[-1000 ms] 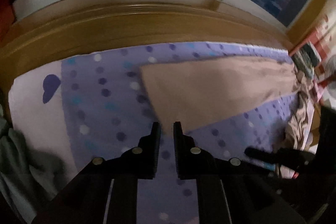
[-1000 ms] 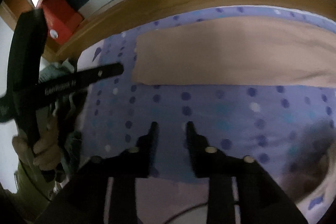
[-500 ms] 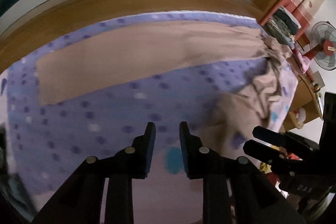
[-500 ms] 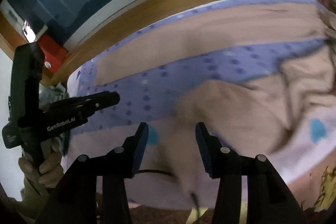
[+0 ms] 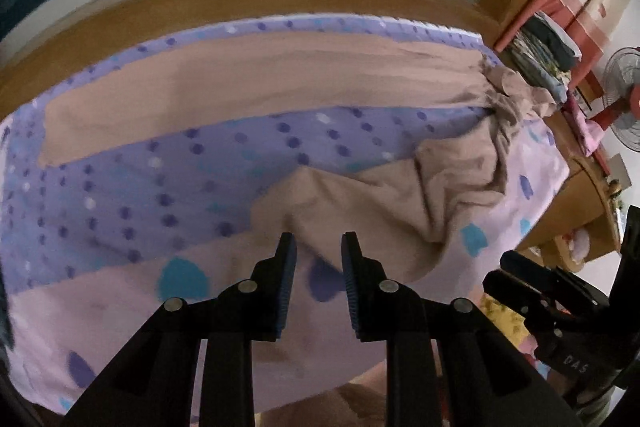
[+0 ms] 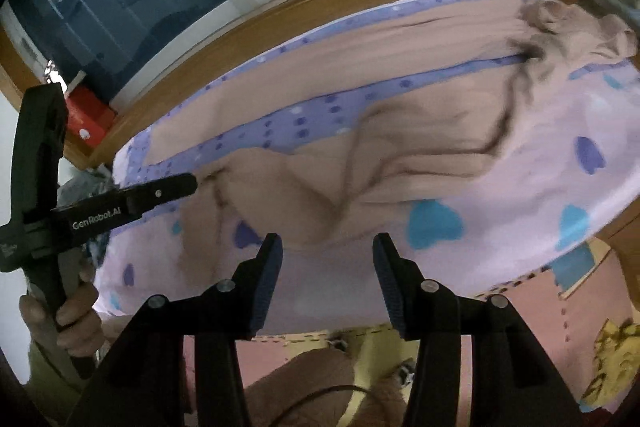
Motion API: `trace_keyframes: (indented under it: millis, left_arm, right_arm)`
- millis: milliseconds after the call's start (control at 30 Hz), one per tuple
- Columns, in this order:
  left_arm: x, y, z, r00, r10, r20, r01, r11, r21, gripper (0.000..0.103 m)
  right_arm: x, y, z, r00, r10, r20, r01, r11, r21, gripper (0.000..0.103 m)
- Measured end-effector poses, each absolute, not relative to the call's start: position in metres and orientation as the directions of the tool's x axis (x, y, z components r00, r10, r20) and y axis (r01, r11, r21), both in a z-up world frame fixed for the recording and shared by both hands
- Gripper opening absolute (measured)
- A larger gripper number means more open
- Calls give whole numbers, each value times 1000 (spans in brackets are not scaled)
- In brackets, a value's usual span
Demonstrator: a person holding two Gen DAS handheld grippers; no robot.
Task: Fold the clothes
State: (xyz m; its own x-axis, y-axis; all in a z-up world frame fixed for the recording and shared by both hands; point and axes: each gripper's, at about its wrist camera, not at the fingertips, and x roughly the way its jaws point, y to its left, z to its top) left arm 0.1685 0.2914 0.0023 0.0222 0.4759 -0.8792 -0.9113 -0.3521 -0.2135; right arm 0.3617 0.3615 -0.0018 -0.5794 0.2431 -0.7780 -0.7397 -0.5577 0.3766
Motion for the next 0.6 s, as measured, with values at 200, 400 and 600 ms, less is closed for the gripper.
trace_keyframes:
  millis: [200, 400, 600]
  left_arm:
    - [203, 338, 3, 41, 479, -877, -936, -289, -201, 23]
    - [232, 404, -1, 99, 522, -847, -949, -206, -238, 23]
    - [253, 472, -9, 159, 526, -835, -935, -191, -299, 23]
  right_arm:
    - [391, 397, 5, -564, 271, -780, -763, -532, 366, 48]
    - [413, 451, 6, -509, 304, -805, -797, -521, 307, 48]
    - [424, 517, -2, -449, 263, -854, -808, -528, 262, 47]
